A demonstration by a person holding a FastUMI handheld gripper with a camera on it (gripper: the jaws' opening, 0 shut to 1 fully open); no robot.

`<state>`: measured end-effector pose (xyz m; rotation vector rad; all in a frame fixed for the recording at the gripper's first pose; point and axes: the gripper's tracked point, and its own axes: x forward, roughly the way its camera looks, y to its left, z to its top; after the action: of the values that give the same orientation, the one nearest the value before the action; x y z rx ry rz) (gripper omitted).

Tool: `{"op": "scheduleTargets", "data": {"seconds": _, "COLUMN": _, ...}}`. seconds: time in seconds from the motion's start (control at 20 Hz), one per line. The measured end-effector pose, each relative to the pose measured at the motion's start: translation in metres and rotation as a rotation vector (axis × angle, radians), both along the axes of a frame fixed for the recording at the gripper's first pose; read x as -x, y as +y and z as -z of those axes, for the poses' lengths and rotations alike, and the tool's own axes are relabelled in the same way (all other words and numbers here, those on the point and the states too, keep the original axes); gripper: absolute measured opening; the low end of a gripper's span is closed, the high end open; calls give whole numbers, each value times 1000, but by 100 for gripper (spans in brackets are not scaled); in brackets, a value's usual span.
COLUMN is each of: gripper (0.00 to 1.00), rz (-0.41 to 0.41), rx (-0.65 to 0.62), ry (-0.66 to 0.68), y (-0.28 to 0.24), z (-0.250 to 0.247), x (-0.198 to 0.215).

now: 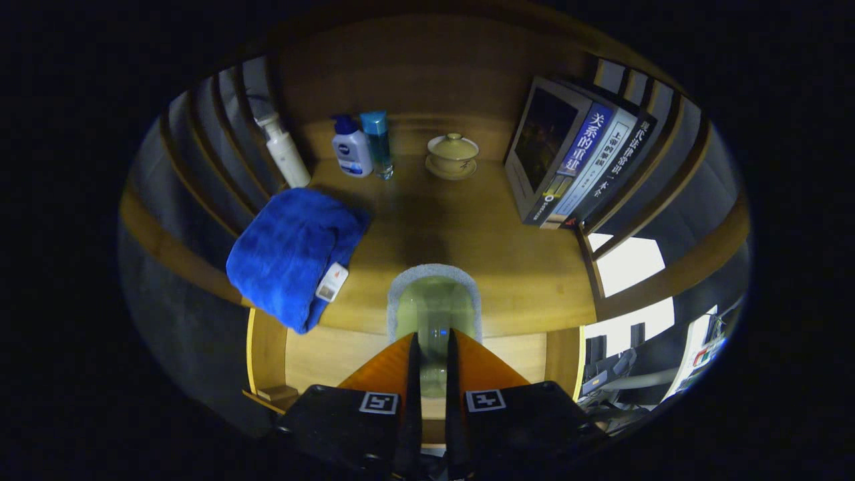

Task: Pull open the drawer, take out the items inside it, and place them on the countertop above the cabinet.

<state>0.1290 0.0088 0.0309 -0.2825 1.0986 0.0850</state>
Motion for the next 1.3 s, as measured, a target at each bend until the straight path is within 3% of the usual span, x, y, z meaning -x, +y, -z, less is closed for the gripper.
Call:
{"op": "scheduleTargets", "data": {"seconds": 0.4, "gripper": 23, "rz": 30, "rx": 58, "ry": 4, "y": 3, "z": 26, "x": -73}}
{"op": "scheduleTargets", "data": {"seconds": 0.85, "gripper": 27, "rz": 72, "rx": 56, "ry": 16, "y": 0, "z": 41, "x": -81}}
{"op": "scheduleTargets", "data": {"seconds": 0.95, "gripper": 37, "rz": 88, "rx": 26, "ry": 1, "y": 0, "z": 44, "x": -80}}
{"op": "scheduleTargets", "data": {"seconds": 1.1, "gripper": 66, "rz": 121, "rx": -2, "ry": -33, "y": -5, "z": 43, "x": -74}}
{"op": "scheduleTargets", "data": {"seconds": 1.3, "gripper": 87, "rz": 135, "rx": -40, "ry": -125, "y": -13, "z": 35, "x": -70}}
